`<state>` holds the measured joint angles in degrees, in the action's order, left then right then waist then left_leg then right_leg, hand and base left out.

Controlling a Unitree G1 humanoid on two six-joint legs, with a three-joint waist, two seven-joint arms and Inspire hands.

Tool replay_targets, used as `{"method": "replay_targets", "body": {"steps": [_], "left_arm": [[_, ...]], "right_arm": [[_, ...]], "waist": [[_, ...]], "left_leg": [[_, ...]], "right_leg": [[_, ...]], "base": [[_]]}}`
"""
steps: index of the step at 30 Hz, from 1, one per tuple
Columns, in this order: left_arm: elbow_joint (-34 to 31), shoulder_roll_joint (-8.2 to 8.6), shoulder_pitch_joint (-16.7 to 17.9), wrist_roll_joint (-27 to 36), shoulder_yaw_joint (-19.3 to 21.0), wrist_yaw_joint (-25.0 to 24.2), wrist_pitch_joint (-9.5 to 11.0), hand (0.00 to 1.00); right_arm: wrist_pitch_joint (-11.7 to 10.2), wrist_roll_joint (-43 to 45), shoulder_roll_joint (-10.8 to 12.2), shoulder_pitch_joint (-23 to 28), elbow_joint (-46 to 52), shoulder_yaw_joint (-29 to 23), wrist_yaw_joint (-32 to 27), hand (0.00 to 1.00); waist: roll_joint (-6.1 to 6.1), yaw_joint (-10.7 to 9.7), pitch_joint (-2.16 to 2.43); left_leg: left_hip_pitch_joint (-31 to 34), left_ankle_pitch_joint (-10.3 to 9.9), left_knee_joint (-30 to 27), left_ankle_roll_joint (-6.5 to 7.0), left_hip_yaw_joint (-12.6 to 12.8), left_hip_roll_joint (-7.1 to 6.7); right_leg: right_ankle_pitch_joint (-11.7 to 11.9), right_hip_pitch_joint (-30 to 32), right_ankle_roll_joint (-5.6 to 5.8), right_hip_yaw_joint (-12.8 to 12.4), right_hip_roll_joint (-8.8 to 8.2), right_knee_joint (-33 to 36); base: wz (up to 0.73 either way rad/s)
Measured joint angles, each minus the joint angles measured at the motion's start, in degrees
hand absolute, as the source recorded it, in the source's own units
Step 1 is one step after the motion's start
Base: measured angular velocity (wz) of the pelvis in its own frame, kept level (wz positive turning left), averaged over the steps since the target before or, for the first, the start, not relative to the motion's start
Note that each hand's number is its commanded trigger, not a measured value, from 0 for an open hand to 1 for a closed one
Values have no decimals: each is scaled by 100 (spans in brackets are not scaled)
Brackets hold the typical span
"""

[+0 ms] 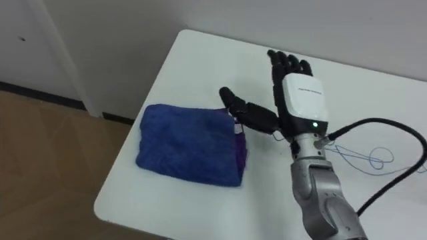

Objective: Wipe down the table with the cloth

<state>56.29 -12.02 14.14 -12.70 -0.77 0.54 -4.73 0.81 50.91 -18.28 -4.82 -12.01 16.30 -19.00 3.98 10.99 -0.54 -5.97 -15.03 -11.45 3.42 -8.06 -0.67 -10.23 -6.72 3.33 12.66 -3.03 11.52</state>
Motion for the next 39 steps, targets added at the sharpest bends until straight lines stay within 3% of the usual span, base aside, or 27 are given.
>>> {"method": "replay_targets", "body": {"steps": [2,3,4,5,6,7,8,9,10,11,12,13,14,15,16,17,21,24,29,34,37,39], "left_arm": [[-8,-1,-44,-52,-69,-13,9,0],[-21,-41,-56,-99,-67,-17,18,0],[-26,-79,-78,-143,-61,-22,22,0],[-5,-108,-79,-232,-42,-25,12,0],[-20,-79,-47,-273,-55,-86,7,0],[-83,-42,-98,-294,-120,-161,7,0],[-158,-24,-134,-321,-175,-207,10,0],[-297,-30,-128,-351,-197,-243,54,0],[-332,-8,-134,-376,-215,-240,45,0],[-333,-9,-136,-377,-218,-240,32,0],[-333,-12,-141,-379,-215,-239,2,0],[-316,-3,-104,-378,-184,-240,-16,0],[-310,10,-59,-374,-184,-250,-32,0],[-308,27,19,-373,-185,-297,-35,0],[-307,28,42,-372,-185,-344,-36,0],[-311,26,80,-373,-177,-385,-36,0],[-270,3,18,-367,-203,-383,-34,0],[-154,12,48,-338,-238,-380,-31,0],[-14,23,25,-246,-305,-337,-19,0],[116,38,23,-272,-298,-320,-28,0],[114,137,-22,-316,-292,-339,-27,0],[114,141,-83,-302,-299,-344,-17,0]], "right_arm": [[-23,152,6,-1,-1,181,176,0],[-51,257,26,-8,-1,273,240,0],[-75,338,57,-40,2,299,269,0],[-71,480,75,-153,15,480,292,0],[-48,556,100,-157,8,611,292,0],[11,564,122,-124,4,677,296,0],[34,561,81,-105,3,662,306,0],[67,561,88,-82,-51,661,394,0],[32,569,136,-88,-42,678,460,0],[-11,569,159,-92,-38,689,480,0],[-95,578,186,-121,-30,746,498,0],[-128,610,205,-133,-7,791,525,0],[-115,622,201,-121,-6,839,536,0],[-50,668,182,-117,-9,935,549,0],[-19,698,191,-111,-29,947,551,0],[49,752,205,-105,-63,947,550,0],[34,826,227,-47,-65,955,518,0],[-10,827,229,-34,-55,954,407,0],[-130,874,236,127,29,951,159,0],[-330,1057,236,471,720,945,-3,0],[-474,1224,238,704,932,948,-26,0],[-488,1239,238,803,1016,951,1,0]], "waist": [[-56,35,-39],[-33,61,-39],[31,97,-36],[111,115,-26],[117,-21,-60],[163,-165,-72],[159,-167,-72],[242,-46,-53],[256,91,-44],[264,185,-39],[253,320,-47],[194,358,-56],[164,320,-14],[28,250,-34],[-27,199,-37],[-88,195,-1],[-38,212,22],[10,192,11],[8,159,3],[-30,167,28],[-133,155,76],[-155,128,76]], "left_leg": [[-117,3,27,-4,-435,44],[-142,3,16,-5,-727,43],[-141,2,6,-5,-840,25],[-119,-35,-31,-77,-830,15],[-29,-85,-197,-411,-505,40],[168,-49,-83,-480,74,63],[304,101,101,-366,269,71],[323,421,82,-209,576,37],[289,437,78,-197,584,34],[277,437,66,-197,533,18],[246,435,65,-198,229,10],[228,412,64,-234,-91,28],[211,397,71,-259,-138,54],[165,373,89,-297,-12,99],[119,373,118,-297,108,102],[65,377,184,-295,336,120],[-29,377,284,-294,408,129],[-70,376,299,-292,466,102],[-47,269,305,-170,485,88],[-31,249,264,-159,482,70],[-41,251,260,-160,479,78],[-36,252,261,-161,478,83]], "right_leg": [[-58,157,-66,-24,33,382],[-189,205,-98,-282,140,193],[-150,219,-134,-428,217,-138],[96,181,-293,-274,214,-384],[175,43,-341,-252,163,-368],[173,-62,-338,-580,74,-381],[161,-75,-318,-734,56,-377],[113,-22,-188,-809,-27,-365],[73,11,-100,-673,-27,-345],[65,26,-93,-622,6,-392],[89,167,-125,-622,79,-519],[299,385,-352,-549,140,-617],[365,365,-367,-407,149,-512],[377,311,-373,-319,168,-409],[375,273,-371,-308,176,-393],[370,271,-366,-312,199,-378],[340,263,-348,-303,253,-376],[337,213,-341,-290,229,-375],[298,198,-300,-236,214,-363],[299,183,-300,-233,200,-321],[299,186,-300,-224,205,-291],[298,188,-300,-217,209,-291]], "base": [[0],[-11],[-24],[7],[61],[97],[86],[35],[6],[-30],[-41],[-34],[-6],[16],[13],[0],[-2],[-5],[8],[2],[0],[0]]}}
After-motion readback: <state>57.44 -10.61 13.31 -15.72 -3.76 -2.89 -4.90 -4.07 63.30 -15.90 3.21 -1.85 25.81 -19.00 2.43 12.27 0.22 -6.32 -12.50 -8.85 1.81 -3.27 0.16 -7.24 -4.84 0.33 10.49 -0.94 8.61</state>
